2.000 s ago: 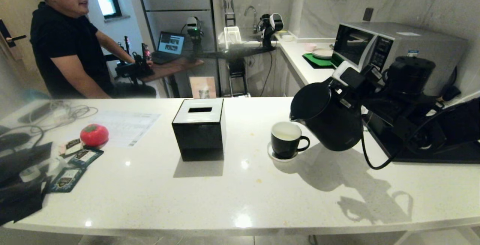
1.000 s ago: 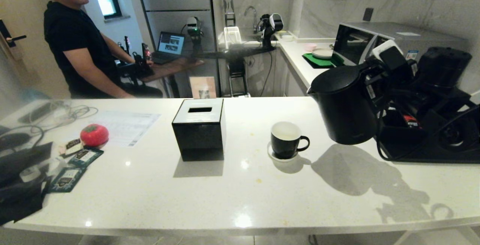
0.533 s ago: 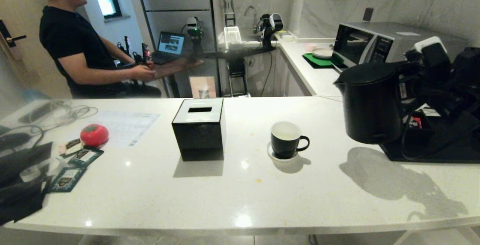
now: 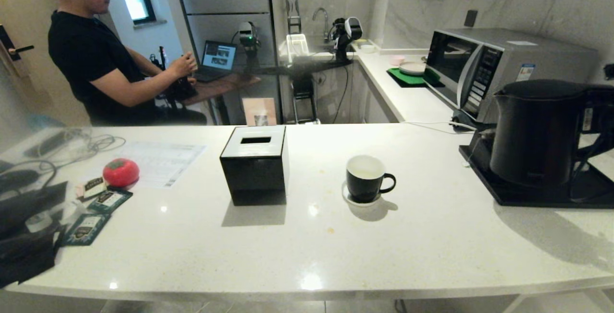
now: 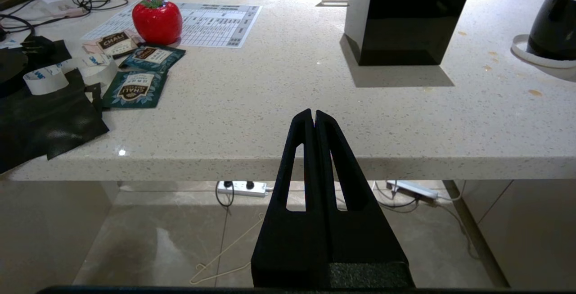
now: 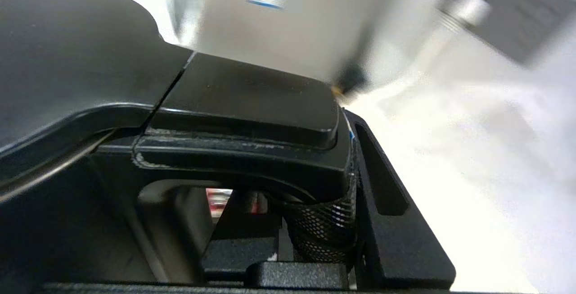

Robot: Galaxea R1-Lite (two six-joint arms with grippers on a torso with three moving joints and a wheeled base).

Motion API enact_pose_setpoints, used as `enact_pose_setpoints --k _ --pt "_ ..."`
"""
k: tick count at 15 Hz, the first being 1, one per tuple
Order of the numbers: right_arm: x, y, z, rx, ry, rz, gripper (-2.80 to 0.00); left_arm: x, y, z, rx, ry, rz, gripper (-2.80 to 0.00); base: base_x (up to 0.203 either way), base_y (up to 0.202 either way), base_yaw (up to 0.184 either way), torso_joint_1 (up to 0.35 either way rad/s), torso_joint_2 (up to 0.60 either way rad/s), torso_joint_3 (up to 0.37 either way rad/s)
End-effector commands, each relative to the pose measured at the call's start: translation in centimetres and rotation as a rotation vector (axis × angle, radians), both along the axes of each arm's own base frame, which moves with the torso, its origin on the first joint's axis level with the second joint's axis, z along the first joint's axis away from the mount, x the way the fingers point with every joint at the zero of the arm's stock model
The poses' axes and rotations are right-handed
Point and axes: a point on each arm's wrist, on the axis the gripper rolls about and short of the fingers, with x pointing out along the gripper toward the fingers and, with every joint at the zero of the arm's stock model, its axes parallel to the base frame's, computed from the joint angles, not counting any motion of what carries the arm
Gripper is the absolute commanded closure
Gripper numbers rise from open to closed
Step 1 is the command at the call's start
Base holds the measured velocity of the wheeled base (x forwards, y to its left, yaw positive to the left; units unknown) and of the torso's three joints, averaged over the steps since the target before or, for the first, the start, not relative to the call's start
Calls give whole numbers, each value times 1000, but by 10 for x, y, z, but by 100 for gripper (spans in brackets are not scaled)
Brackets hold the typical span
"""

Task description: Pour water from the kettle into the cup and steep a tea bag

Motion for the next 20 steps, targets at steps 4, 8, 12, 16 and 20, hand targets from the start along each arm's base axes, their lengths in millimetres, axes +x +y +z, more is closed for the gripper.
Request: enact_pose_setpoints --k 4,8,12,16,20 --pt "-20 -47 -2 55 -18 -117 0 0 0 0 0 0 0 0 0 0 0 0 0 0" --pt "-33 -76 -6 94 -32 -165 0 0 0 0 0 0 0 0 0 0 0 0 0 0" --pt "-44 -114 -11 129 -45 -228 0 0 0 0 0 0 -1 0 0 0 0 0 0 0" --pt "-47 -148 -16 135 -55 -293 0 0 0 0 0 0 0 0 0 0 0 0 0 0" --pt "-42 -169 -20 171 -84 -323 0 0 0 0 0 0 0 0 0 0 0 0 0 0"
